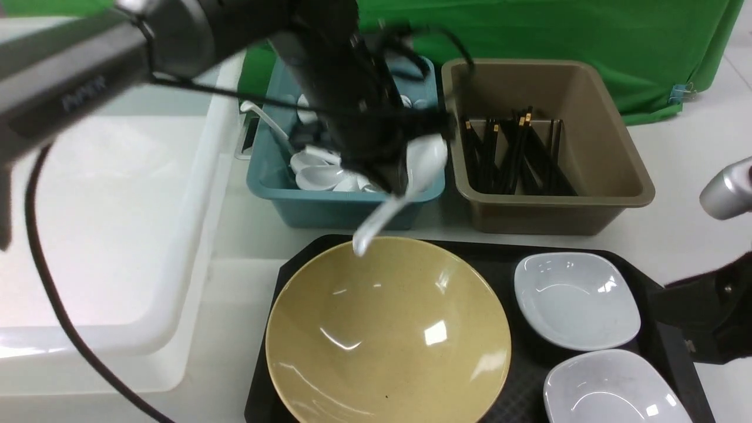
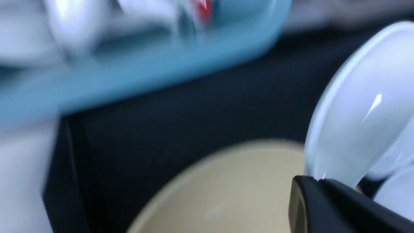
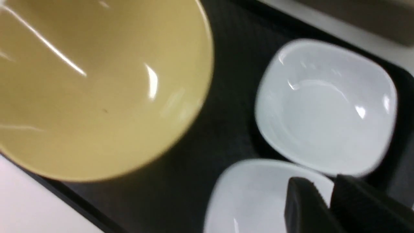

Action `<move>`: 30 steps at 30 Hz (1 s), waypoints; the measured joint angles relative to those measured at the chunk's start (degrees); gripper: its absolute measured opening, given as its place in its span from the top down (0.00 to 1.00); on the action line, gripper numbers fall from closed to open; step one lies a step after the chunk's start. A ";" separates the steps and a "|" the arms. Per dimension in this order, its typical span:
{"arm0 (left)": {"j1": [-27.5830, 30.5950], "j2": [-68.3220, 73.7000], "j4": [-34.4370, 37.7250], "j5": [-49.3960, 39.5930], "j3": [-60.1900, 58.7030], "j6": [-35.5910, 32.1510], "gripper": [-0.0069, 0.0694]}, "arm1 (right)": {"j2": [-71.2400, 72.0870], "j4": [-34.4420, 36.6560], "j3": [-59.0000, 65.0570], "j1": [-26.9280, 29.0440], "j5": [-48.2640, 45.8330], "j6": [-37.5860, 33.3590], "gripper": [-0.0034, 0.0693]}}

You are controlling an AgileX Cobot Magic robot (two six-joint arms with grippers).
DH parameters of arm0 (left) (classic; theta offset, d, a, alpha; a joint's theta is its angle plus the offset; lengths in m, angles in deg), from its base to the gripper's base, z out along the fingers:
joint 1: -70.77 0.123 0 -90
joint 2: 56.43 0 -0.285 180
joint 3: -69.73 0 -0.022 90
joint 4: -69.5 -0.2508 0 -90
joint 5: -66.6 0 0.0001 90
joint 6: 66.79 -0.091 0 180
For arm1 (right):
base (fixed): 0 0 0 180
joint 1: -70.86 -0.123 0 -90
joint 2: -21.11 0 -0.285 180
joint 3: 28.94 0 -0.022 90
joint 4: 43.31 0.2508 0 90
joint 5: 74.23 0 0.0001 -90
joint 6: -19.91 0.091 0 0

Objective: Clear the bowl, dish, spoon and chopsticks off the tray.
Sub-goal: Use the left arm to put the soup spoon into the small storage box in the middle

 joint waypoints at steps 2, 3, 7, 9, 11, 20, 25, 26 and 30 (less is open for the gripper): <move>1.61 0.46 -0.06 1.91 2.03 0.00 0.92 | 0.00 4.69 0.00 0.00 1.95 -4.61 0.78; 3.15 1.25 -0.18 4.53 4.19 0.00 0.92 | 0.00 10.24 0.00 0.00 4.72 -10.40 0.78; 6.01 3.92 -0.71 11.36 7.34 0.05 0.92 | 0.00 22.83 0.00 0.00 12.37 -24.26 0.78; 6.71 4.87 -0.90 13.65 7.87 0.05 0.92 | 0.00 25.83 0.00 0.00 14.31 -27.65 0.78; 8.05 7.04 -1.23 18.55 8.28 0.16 0.92 | -0.46 31.82 0.00 0.00 19.11 -35.17 0.78; 9.49 12.09 -1.23 27.71 8.28 0.03 0.91 | -3.72 34.86 0.00 0.00 23.62 -39.72 0.78; 9.49 13.43 -1.52 28.41 8.28 0.03 0.80 | -4.11 34.96 0.00 0.00 23.62 -39.74 0.78; 9.49 13.60 -1.59 28.41 8.28 0.03 0.76 | -4.11 35.01 0.00 0.00 23.51 -39.74 0.78; 9.49 13.50 -2.50 27.09 8.35 0.03 0.54 | -4.28 35.03 0.00 0.00 22.19 -39.74 0.78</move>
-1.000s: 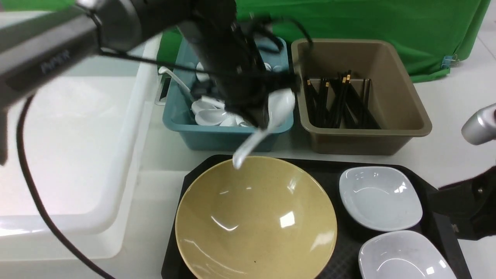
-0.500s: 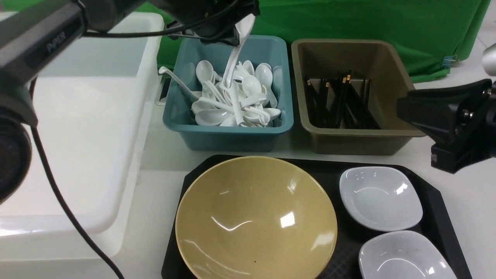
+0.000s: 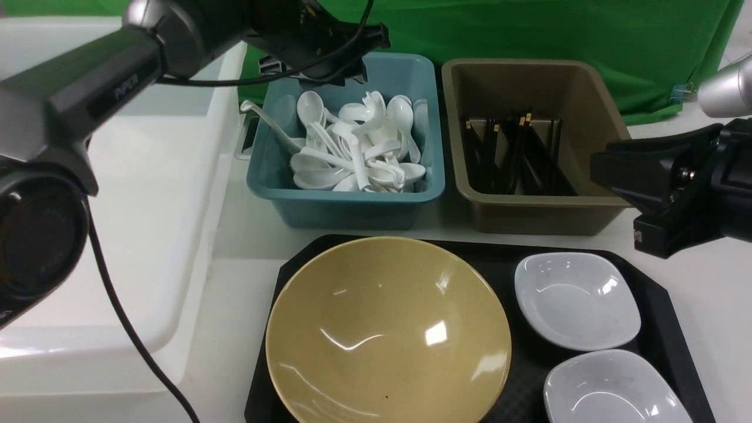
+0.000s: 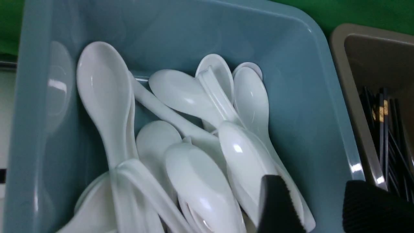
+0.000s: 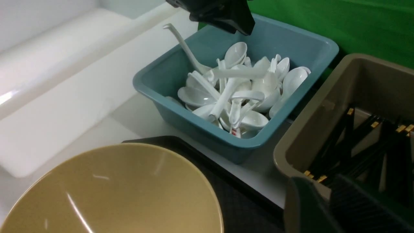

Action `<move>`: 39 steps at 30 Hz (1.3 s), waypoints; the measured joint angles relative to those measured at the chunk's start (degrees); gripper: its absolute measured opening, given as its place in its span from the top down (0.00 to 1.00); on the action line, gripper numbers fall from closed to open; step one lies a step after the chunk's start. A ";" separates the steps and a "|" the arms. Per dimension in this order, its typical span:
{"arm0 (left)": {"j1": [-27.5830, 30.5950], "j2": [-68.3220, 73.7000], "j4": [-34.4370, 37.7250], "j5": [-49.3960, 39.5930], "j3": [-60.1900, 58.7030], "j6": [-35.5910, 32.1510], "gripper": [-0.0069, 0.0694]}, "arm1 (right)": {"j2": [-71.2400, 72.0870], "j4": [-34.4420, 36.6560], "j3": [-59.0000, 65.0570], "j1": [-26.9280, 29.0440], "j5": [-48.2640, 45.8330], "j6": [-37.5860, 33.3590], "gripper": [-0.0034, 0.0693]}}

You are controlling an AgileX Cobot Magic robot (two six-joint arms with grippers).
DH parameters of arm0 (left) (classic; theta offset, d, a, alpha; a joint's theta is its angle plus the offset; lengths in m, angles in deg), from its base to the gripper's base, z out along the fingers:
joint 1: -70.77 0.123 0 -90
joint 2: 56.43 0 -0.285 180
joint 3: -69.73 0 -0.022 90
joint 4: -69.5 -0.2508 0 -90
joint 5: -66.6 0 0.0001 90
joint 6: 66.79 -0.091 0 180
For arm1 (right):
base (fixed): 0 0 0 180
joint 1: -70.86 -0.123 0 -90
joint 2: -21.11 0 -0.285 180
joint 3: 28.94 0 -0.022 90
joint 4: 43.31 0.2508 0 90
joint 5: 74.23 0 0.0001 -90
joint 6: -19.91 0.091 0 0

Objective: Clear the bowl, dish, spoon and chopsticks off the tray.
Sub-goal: Use the left arm to put the soup spoon into the small storage box in the middle, then use the left arm to grab the yellow noodle bowl on the left

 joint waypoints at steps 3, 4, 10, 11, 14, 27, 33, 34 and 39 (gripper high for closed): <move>0.07 -2.10 0.59 -8.66 0.00 -0.34 0.45 | 0.00 0.02 0.00 0.00 -1.63 0.00 0.78; 0.07 -3.30 0.18 -13.17 0.00 -0.80 0.46 | 0.00 0.02 0.00 0.00 -2.43 0.00 0.78; -2.18 -10.75 -6.96 -31.16 -1.40 -7.47 0.84 | 0.00 -0.26 0.00 0.00 -10.85 2.51 0.91; -2.70 -12.02 -7.02 -31.49 -2.70 -8.10 0.88 | 0.00 -0.96 0.00 0.00 -12.88 3.75 0.93; -4.53 -15.04 -5.79 -31.77 -7.42 -9.07 0.92 | 0.00 -4.72 0.00 0.00 -16.48 8.32 0.94; -10.84 -21.16 -8.06 -28.58 -29.07 -9.07 0.68 | 0.00 -23.18 0.00 0.00 -23.05 22.35 0.94; -10.84 -16.36 -11.37 -22.27 -29.12 -9.08 0.31 | 0.00 -23.18 -0.05 0.00 -23.05 22.54 0.94; -10.84 -15.26 -11.37 -20.95 -29.12 -9.08 0.26 | 0.00 -23.18 -0.05 0.00 -23.05 22.60 0.94; -10.84 -11.85 -11.09 -19.23 -29.12 -9.03 0.17 | 0.00 -23.18 -0.05 0.00 -22.98 22.60 0.94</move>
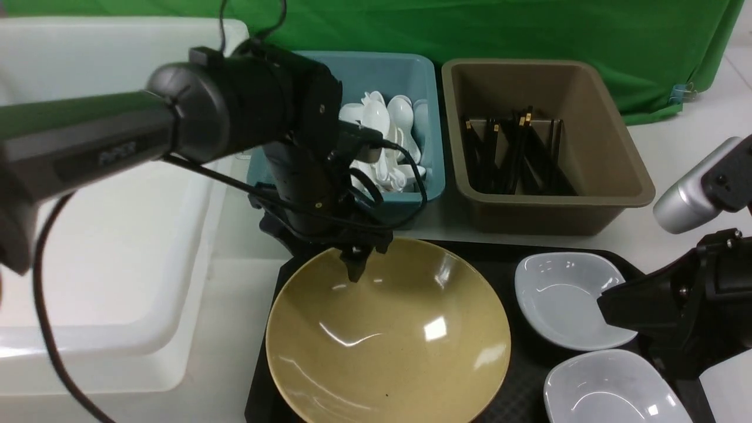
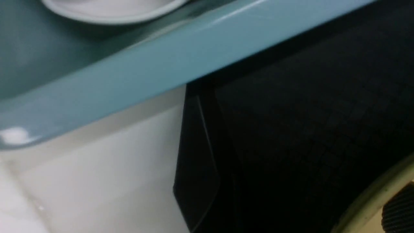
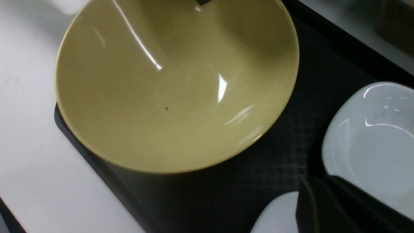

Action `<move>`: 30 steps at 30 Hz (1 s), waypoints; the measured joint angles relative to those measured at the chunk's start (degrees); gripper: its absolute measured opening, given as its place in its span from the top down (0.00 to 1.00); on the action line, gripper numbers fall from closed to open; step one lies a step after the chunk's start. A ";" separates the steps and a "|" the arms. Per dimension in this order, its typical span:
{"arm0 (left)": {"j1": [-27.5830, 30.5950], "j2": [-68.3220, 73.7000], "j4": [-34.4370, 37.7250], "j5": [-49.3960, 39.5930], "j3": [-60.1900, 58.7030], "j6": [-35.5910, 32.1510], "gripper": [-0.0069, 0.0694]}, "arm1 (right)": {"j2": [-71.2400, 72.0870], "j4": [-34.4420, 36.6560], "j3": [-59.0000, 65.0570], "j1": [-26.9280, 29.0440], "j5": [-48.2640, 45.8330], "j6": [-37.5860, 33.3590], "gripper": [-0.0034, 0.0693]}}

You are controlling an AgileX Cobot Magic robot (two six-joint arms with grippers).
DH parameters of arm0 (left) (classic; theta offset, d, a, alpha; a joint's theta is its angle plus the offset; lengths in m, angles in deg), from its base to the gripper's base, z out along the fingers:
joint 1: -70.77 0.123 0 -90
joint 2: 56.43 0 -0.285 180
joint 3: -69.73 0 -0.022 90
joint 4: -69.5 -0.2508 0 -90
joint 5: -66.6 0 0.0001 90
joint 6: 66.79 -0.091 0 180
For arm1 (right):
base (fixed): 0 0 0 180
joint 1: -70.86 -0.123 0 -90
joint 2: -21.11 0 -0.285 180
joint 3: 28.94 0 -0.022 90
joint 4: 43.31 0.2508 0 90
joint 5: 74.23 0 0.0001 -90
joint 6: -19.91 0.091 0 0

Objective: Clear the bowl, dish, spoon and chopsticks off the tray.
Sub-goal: Use the left arm to grab the yellow noodle bowl on the left, then use the left arm to put the noodle bowl into the large storage box on the left

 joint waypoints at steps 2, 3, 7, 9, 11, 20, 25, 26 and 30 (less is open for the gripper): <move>0.00 0.73 0.61 -0.48 0.00 0.00 0.18 | 0.00 0.00 0.00 0.00 0.00 0.00 0.94; 0.00 1.12 1.18 -1.04 0.00 0.00 0.19 | 0.00 0.00 0.00 0.00 0.00 0.00 0.94; 0.00 2.25 4.93 -3.51 0.00 -2.01 0.46 | 0.00 0.00 0.00 0.00 0.00 0.00 0.94; 0.07 1.77 6.95 -5.62 0.05 -3.33 0.64 | 0.00 0.00 0.00 0.00 0.13 0.00 0.94; 0.07 1.04 9.82 -6.12 0.37 -2.84 0.76 | 0.00 0.00 0.00 0.00 0.34 0.00 0.94; -0.10 -3.71 10.96 -6.44 0.36 -2.97 0.89 | 0.00 -0.02 0.00 0.00 0.64 0.05 0.94; -0.04 -7.83 8.48 -7.87 -0.01 -2.97 0.90 | 0.00 -0.02 0.00 0.00 0.64 0.05 0.93; 0.02 -8.72 8.54 -8.41 -0.07 -2.97 0.90 | 0.00 -0.02 0.00 0.00 0.64 0.05 0.93; 0.02 -11.34 9.31 -9.23 -0.07 -2.97 0.90 | 0.00 0.04 0.00 0.00 0.68 0.05 0.93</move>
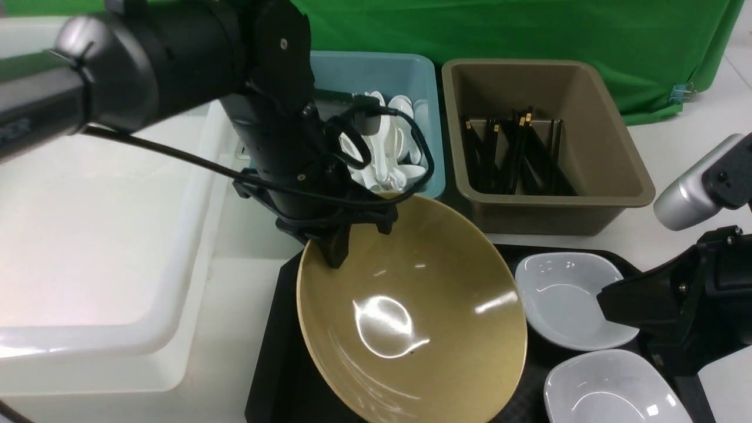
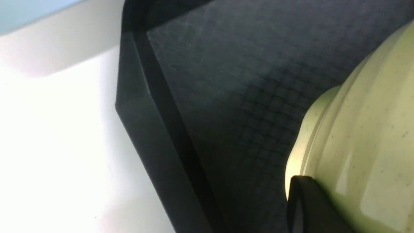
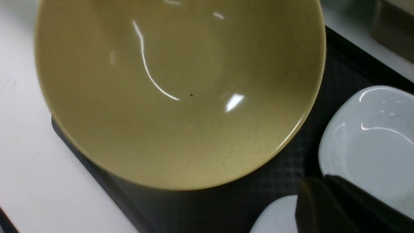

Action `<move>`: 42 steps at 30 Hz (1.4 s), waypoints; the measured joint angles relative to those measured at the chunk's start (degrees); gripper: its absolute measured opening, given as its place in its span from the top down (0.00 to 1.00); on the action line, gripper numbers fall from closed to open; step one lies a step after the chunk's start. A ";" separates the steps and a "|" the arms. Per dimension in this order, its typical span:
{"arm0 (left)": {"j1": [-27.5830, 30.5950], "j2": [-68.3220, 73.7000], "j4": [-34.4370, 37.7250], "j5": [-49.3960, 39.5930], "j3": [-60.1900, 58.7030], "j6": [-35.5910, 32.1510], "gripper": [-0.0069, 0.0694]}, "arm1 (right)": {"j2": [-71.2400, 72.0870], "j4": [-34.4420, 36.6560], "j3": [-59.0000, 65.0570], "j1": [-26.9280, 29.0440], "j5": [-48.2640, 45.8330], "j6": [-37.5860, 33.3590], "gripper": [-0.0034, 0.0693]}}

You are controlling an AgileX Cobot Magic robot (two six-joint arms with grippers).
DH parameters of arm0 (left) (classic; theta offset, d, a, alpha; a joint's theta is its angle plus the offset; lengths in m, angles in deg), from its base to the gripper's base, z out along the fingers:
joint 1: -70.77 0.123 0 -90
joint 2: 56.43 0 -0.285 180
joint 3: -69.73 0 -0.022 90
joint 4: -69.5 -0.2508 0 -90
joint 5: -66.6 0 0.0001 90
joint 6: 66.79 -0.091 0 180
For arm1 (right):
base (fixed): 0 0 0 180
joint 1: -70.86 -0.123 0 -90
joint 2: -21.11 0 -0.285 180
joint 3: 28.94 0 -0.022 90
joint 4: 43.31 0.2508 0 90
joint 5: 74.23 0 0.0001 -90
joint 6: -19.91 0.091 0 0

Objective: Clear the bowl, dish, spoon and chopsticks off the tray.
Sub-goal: Use the left arm to put the noodle bowl into the large storage box on the left

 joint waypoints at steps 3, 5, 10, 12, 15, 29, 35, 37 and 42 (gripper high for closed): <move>0.21 -2.46 0.48 -0.44 0.00 0.00 0.90 | 0.00 0.72 -0.68 0.00 -0.92 0.00 0.93; 0.81 -3.81 1.44 -1.16 0.00 -0.18 0.90 | 0.00 1.26 -2.28 0.00 -2.48 0.00 0.93; 6.74 -8.05 9.13 -4.05 1.07 -2.92 0.90 | 0.00 2.42 -11.40 0.00 -8.09 0.00 0.93; 10.22 -9.81 12.54 -4.61 2.54 -4.37 0.90 | 0.00 2.59 -15.13 0.00 -9.54 0.00 0.93; 16.56 -12.64 16.94 -4.61 4.36 -6.97 0.90 | -0.15 2.76 -20.77 -0.29 -11.00 -0.08 0.93; 55.87 -18.96 19.44 -4.63 4.88 -11.68 0.90 | -19.33 -2.76 -43.09 -23.68 -10.28 1.96 0.93; 63.99 -14.82 17.20 -1.66 2.00 -10.93 0.90 | -24.03 -4.31 -46.49 -27.24 -8.86 2.98 0.92; 65.45 -11.31 15.38 -0.04 1.31 -10.62 0.90 | -25.28 -4.50 -46.76 -27.39 -7.00 3.09 0.92; 65.93 -3.58 10.28 2.13 0.75 -9.40 0.90 | -27.14 -4.50 -47.28 -27.39 -1.96 2.92 0.92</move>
